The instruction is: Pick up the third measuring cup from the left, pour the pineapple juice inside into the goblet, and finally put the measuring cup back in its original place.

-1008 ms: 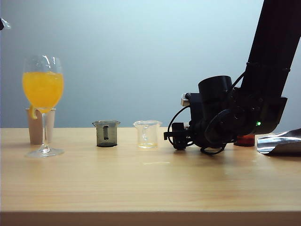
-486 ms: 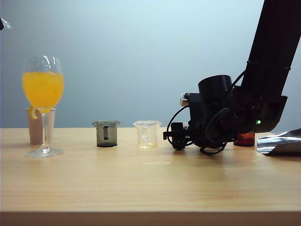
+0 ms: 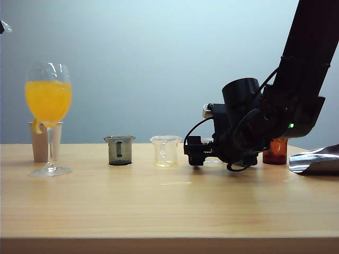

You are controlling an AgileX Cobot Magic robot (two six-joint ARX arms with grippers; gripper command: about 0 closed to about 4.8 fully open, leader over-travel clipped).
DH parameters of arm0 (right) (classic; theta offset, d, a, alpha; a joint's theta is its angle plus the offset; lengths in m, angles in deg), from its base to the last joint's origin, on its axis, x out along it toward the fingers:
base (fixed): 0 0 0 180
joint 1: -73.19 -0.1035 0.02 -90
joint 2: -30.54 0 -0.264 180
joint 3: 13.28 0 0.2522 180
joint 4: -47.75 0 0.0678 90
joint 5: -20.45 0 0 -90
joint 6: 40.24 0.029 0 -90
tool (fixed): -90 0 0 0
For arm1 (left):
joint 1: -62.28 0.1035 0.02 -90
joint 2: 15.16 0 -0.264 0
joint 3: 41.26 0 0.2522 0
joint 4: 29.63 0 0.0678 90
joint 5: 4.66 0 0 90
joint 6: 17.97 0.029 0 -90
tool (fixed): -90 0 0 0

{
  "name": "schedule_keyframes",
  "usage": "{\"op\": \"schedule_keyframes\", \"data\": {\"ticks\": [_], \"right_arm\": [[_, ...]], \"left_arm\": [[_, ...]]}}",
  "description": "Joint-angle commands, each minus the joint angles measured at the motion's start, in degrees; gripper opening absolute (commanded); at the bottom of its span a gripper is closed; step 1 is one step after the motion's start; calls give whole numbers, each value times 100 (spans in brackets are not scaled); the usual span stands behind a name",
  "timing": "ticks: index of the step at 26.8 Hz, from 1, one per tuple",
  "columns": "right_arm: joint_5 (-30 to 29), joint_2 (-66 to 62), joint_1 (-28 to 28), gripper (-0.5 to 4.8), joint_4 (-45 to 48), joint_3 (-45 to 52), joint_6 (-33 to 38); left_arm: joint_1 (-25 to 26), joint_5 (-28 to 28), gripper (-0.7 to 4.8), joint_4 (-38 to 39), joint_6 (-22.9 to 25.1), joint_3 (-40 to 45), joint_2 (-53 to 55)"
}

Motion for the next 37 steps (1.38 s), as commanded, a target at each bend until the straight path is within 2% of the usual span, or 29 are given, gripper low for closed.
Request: {"op": "schedule_keyframes", "data": {"ticks": [1,11,20,29,37], "right_arm": [[-66,170,-7,432,-136,13,22],[-214,590,-4,432,-365,531,50],[-212,608,44,432,31,601,120],[-393,203,168,431,-20,-96,85],[-581,129,177,431,-195,-170,83]], "left_arm": [[-4,-15,-3,-70,0,-22,-11],[-4,-15,-3,-70,0,-22,-11],[-4,-15,-3,-70,0,-22,-11],[-4,-15,-3,-70,0,-22,-11],[-4,-15,-3,-70,0,-22,-11]]}}
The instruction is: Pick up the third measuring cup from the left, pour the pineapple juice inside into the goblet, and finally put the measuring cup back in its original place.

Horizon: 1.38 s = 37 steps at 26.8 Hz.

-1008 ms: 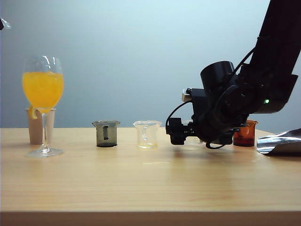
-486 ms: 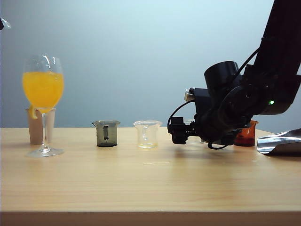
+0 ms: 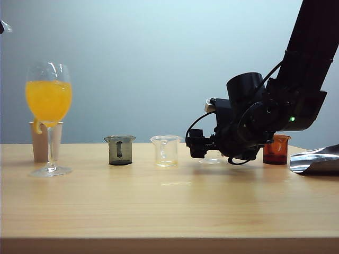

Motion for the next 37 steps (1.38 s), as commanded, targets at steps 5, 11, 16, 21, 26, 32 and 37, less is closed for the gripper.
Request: {"op": "schedule_keyframes", "data": {"ticks": [5,11,16,21,26,32,37], "right_arm": [[-529,212,2,431,-391,118,2],[-448,1460,2,431,-632,1158,-20],[-511,2638,2,420,-1130,1902,-11],[-535,4262,0,13,-2699,2229,52],[-535,5855,4,-8,-3842,2229,46],[-494,7628,166,-8,-5327,2232,17],[-514,9103,813,-8,-6708,2243,-269]], "left_arm": [[-4,-13,-3,-70,0,-22,-11],[-4,-13,-3,-70,0,-22,-11],[-4,-13,-3,-70,0,-22,-11],[-4,-13,-3,-70,0,-22,-11],[-4,-13,-3,-68,0,-22,-11],[-4,-13,-3,-70,0,-22,-11],[-4,-13,-3,-70,0,-22,-11]]}}
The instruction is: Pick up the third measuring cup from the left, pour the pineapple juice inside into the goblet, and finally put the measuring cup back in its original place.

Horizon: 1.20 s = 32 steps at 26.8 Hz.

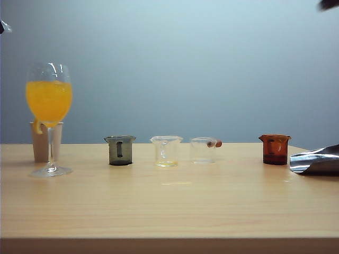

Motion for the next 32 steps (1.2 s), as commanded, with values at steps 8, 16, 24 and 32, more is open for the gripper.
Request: {"op": "schedule_keyframes", "data": {"ticks": [8,16,24,32], "right_arm": [[-37,2218,1187,-8,-1187,568,-149],[-181,3403,1484,-8,-1316,1502,321],[-94,3353,1484,-8,931,3272,326],[50,3381,1493,-8,1169,3598,170]], "left_arm": [[-98,20,-3,-57,0,-13,-240],[-249,-17,-3,-68,0,-9,-1222],[-245,-15,-3,-804,0,1410,-3034],[-243,-15,-4,-796,0,2949,-4323]]}}
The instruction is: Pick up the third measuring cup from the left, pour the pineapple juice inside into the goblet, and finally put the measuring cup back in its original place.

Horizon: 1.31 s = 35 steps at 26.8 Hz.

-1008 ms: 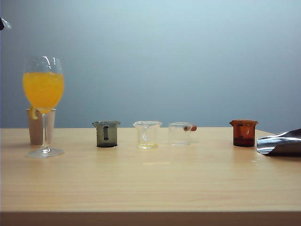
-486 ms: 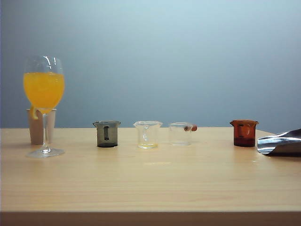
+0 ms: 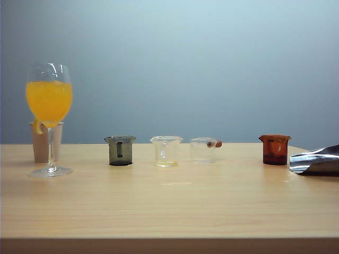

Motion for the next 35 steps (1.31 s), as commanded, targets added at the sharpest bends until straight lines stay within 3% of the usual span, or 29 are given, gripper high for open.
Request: {"op": "schedule_keyframes", "data": {"ticks": [1,7,13,14,16,18,19,21,35], "right_arm": [[166,24,9,-8,267,-37,-144],[297,24,11,-8,291,-35,-140],[284,33,9,-8,273,-35,-140],[284,31,9,-8,269,-35,-140],[284,33,11,-8,267,-35,-140],[284,33,11,-8,267,-35,-140],[284,33,11,-8,267,-35,-140],[284,33,11,-8,264,-35,-140],[284,42,9,-8,262,-35,-140]], "left_arm": [[11,-9,-3,-44,-2,564,-452],[11,-9,-3,400,-4,1340,-1266],[24,57,-3,407,-79,2074,-1287],[48,734,-3,149,-684,2234,-1287],[127,1488,-3,-247,-1073,2369,-1287],[247,1805,-3,-702,-951,2492,-1287],[448,1860,-3,-1272,-647,2667,-1287],[671,1613,-3,-2243,-199,2988,-1287],[675,1539,-3,-2312,-151,2990,-1287]]}}
